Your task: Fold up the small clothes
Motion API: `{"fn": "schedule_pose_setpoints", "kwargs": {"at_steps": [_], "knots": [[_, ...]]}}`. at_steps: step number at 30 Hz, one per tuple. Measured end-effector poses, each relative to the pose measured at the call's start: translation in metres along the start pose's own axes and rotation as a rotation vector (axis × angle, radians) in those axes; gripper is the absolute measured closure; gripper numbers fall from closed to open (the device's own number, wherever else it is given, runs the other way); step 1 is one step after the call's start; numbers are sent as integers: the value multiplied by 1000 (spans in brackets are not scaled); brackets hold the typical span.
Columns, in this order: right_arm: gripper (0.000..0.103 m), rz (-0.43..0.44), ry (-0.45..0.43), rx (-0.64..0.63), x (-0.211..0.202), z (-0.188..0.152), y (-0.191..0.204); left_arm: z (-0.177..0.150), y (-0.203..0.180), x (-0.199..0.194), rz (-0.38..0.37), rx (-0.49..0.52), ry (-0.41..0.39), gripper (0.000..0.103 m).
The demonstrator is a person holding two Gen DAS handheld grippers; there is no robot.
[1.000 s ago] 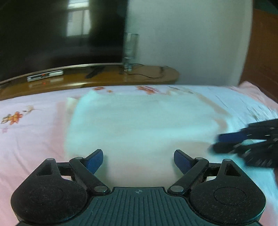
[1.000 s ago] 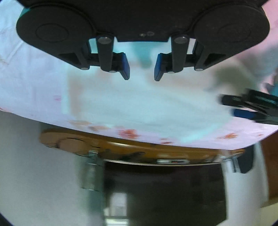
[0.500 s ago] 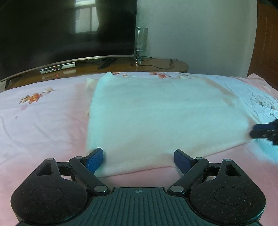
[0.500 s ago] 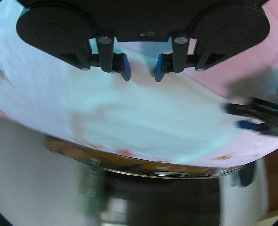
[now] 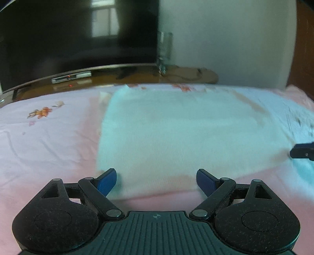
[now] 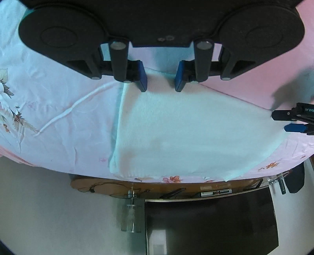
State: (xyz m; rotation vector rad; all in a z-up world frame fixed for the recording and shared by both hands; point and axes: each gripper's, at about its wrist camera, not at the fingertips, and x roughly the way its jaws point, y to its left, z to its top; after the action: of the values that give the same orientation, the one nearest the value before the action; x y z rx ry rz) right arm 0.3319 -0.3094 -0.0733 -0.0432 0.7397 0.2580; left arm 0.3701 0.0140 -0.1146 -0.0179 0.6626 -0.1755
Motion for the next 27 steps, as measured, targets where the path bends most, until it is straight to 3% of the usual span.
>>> {"fn": "schedule_pose_setpoints", "kwargs": {"at_steps": [3,5,7,21,24,27], "knots": [[71,6,-55,14,-5,4,1,-5,7,12,1,-47,39,15],[71,-4,18,6,12,1,1,-8,6,13,8,-23,24,15],[69,-18,11,-53,15,-6,7,-6,5,14,11,-21,36,15],[66,-5,44,-35,17,2,6,0,3,11,25,-31,31,14],[65,5,6,-12,15,6,3,8,5,9,20,-57,-17,14],[65,-10,-26,7,21,16,-3,24,3,24,25,-49,-10,14]]}}
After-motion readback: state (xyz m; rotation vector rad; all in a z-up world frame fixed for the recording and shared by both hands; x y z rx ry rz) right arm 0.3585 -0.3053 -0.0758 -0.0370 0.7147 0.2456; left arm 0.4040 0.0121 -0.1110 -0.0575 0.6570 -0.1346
